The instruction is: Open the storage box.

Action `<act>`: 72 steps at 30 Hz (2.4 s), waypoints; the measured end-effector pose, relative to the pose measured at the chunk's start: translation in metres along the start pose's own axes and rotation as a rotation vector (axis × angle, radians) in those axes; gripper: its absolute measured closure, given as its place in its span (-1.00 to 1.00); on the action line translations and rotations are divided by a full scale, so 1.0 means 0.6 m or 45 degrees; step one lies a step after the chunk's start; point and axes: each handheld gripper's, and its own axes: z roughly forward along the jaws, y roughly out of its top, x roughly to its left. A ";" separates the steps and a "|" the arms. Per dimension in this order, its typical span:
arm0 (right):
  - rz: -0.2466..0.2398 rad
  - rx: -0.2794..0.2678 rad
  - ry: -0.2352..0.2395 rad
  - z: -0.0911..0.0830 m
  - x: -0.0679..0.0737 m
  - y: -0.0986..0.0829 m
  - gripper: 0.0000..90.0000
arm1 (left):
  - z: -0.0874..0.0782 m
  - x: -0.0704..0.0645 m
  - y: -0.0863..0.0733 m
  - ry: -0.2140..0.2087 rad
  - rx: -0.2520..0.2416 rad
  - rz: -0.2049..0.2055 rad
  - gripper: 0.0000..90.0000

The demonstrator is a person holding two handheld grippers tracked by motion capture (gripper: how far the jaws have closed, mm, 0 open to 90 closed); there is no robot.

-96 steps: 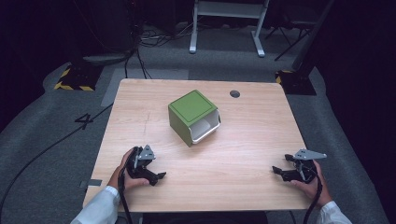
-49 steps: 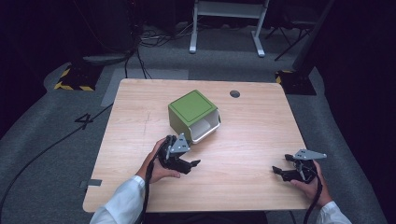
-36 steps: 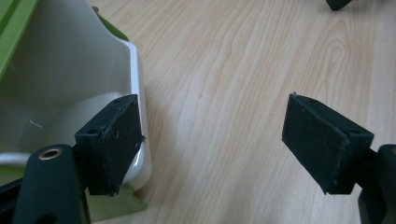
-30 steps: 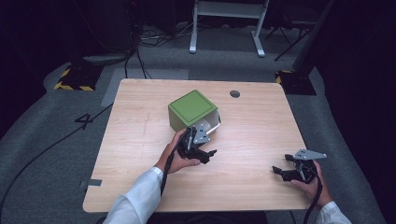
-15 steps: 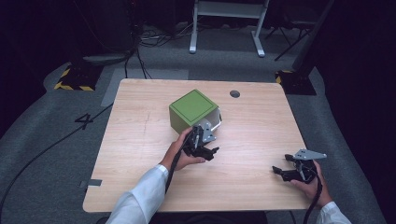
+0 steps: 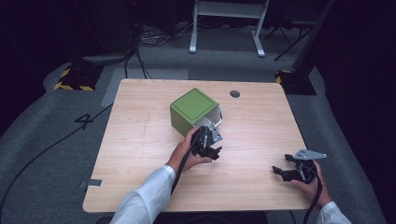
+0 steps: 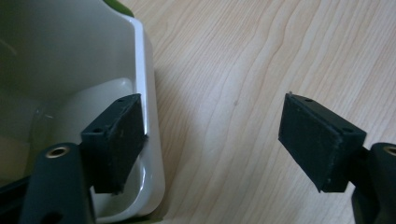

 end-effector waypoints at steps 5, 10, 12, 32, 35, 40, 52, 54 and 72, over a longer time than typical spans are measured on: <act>0.000 0.000 0.000 0.000 0.000 0.000 -0.64 | -0.011 0.024 -0.014 -0.022 0.002 -0.073 -0.37; -0.001 0.000 0.000 0.000 0.000 0.000 -0.63 | -0.011 0.037 -0.024 -0.039 0.028 -0.090 -0.43; 0.000 0.000 0.000 0.000 0.000 0.000 -0.64 | -0.011 0.038 -0.024 -0.054 0.017 -0.094 -0.45; -0.001 0.000 -0.001 0.000 0.000 0.000 -0.64 | 0.052 0.039 0.010 -0.005 0.002 -0.184 -0.50; 0.000 0.000 -0.001 0.000 0.000 0.000 -0.64 | 0.046 0.039 0.006 -0.012 -0.001 -0.169 -0.17; -0.001 0.000 -0.001 0.000 0.000 0.000 -0.64 | 0.032 0.027 0.005 -0.098 0.000 -0.124 0.16; -0.001 0.000 -0.001 0.000 0.000 0.000 -0.64 | 0.019 -0.012 0.010 -0.215 -0.015 -0.056 0.38; 0.000 0.000 0.000 0.000 0.000 0.000 -0.64 | 0.018 -0.018 0.010 -0.216 -0.004 -0.047 0.38; 0.000 0.000 0.000 0.000 0.000 0.000 -0.64 | 0.015 -0.043 0.013 -0.287 -0.015 -0.052 0.36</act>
